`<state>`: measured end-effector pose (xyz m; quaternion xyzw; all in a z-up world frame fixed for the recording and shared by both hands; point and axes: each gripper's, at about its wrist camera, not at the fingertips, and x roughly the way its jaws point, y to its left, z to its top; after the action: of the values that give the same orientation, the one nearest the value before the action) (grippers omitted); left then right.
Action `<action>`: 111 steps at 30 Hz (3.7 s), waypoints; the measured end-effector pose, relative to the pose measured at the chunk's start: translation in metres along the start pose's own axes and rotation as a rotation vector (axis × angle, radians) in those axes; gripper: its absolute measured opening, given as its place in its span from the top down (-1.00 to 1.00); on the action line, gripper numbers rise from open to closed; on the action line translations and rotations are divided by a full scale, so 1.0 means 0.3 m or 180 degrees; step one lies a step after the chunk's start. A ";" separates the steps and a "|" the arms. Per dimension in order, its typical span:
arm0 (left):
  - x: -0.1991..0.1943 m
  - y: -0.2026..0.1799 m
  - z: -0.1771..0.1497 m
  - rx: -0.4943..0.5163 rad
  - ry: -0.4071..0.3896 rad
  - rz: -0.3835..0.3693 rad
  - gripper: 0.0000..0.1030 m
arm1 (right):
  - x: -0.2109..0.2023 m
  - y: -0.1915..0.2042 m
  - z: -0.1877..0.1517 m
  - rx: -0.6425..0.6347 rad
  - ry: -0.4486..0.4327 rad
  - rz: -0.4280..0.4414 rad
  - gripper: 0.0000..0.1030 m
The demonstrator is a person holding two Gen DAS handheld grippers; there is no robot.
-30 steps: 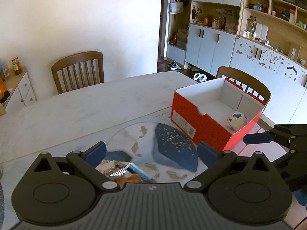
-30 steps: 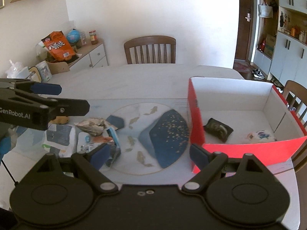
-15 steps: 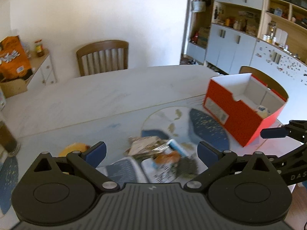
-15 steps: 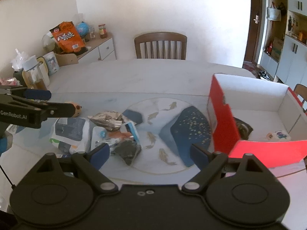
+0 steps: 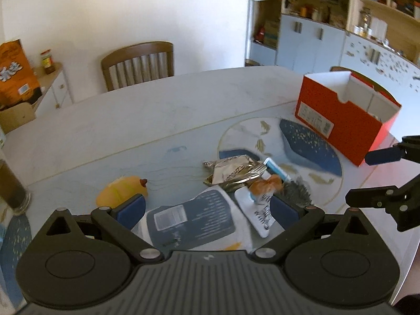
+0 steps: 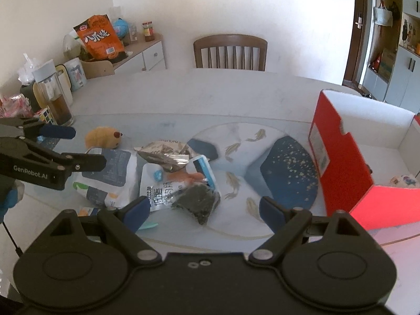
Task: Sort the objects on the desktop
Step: 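Withdraw both tools from the box back over the snack pile, then grasp the dark seaweed bag with the right tool while the left tool grasps the white-and-blue bag, then carry the seaweed bag and white-and-blue bag over the red shoebox with both tools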
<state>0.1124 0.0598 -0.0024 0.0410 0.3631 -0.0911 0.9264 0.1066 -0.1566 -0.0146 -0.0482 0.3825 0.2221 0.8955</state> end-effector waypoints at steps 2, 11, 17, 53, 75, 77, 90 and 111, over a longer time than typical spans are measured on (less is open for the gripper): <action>0.015 0.015 -0.002 0.0061 0.0007 -0.0065 -0.97 | 0.019 0.013 -0.005 0.0031 0.0030 0.0004 -0.76; 0.102 0.068 -0.031 0.0385 0.0045 -0.0276 -0.97 | 0.102 0.052 -0.022 0.0114 0.0104 -0.0066 -0.76; 0.159 0.101 -0.048 0.0458 0.0103 -0.0436 -0.97 | 0.162 0.058 -0.030 0.0191 0.0113 -0.0183 -0.76; 0.223 0.121 -0.079 0.0102 0.0011 -0.0621 0.11 | 0.308 0.017 -0.050 0.0562 0.0118 -0.0509 0.03; 0.117 0.066 -0.040 -0.0160 -0.0139 -0.0613 0.77 | 0.177 -0.044 -0.042 0.0556 -0.0012 -0.0588 0.24; 0.104 0.063 -0.034 -0.0212 -0.0154 -0.0613 0.78 | 0.162 -0.050 -0.039 0.0564 -0.0024 -0.0583 0.24; -0.006 0.010 0.032 -0.0301 -0.0299 -0.0657 0.78 | 0.038 -0.090 0.002 0.0550 -0.0147 -0.0511 0.24; -0.108 -0.254 0.226 -0.0139 -0.0583 -0.0931 0.78 | -0.194 -0.264 0.068 0.0562 -0.0425 -0.0536 0.25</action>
<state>0.1192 -0.0201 0.0686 -0.0409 0.2812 -0.2203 0.9331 0.1192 -0.2433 0.0343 0.0138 0.3347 0.1143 0.9353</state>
